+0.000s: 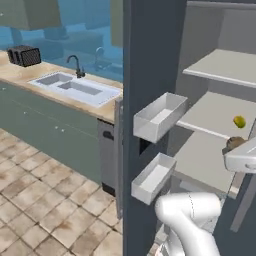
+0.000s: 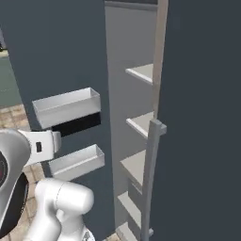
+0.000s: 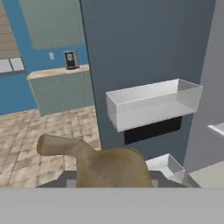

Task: Take the garlic, mango, and mushroom from the freezer and place them in the bowl on the counter.

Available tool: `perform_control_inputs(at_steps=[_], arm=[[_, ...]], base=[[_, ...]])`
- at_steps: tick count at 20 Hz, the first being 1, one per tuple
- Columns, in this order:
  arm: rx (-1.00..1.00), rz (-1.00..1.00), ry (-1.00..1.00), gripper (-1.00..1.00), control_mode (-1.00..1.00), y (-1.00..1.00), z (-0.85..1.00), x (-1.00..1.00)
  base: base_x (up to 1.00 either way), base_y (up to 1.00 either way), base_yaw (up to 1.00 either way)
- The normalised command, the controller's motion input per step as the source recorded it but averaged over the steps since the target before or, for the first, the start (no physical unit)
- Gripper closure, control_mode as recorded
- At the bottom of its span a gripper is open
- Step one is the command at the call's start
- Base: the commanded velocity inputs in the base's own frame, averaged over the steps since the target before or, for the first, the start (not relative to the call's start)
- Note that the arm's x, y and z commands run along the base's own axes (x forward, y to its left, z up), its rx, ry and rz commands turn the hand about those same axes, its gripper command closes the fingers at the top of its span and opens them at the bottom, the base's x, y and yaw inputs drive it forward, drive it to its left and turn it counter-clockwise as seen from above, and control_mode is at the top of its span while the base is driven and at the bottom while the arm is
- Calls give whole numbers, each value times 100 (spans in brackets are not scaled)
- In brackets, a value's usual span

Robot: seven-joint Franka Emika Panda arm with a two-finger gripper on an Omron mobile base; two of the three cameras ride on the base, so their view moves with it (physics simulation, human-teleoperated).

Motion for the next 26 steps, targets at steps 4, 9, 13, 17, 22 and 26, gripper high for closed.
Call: perform_control_inputs(at_steps=[4,9,13,17,22,26], arm=[[0,0,0,100,100,0,0,0],[0,0,0,100,100,0,0,0],[0,0,0,100,100,0,0,0],[0,0,0,100,100,0,0,0],[0,0,0,100,100,0,0,0],[0,0,0,100,100,0,0,0]], base=[[-3,38,76],[-8,49,70],[-9,97,56],[-22,100,33],[26,100,14],[66,100,7]])
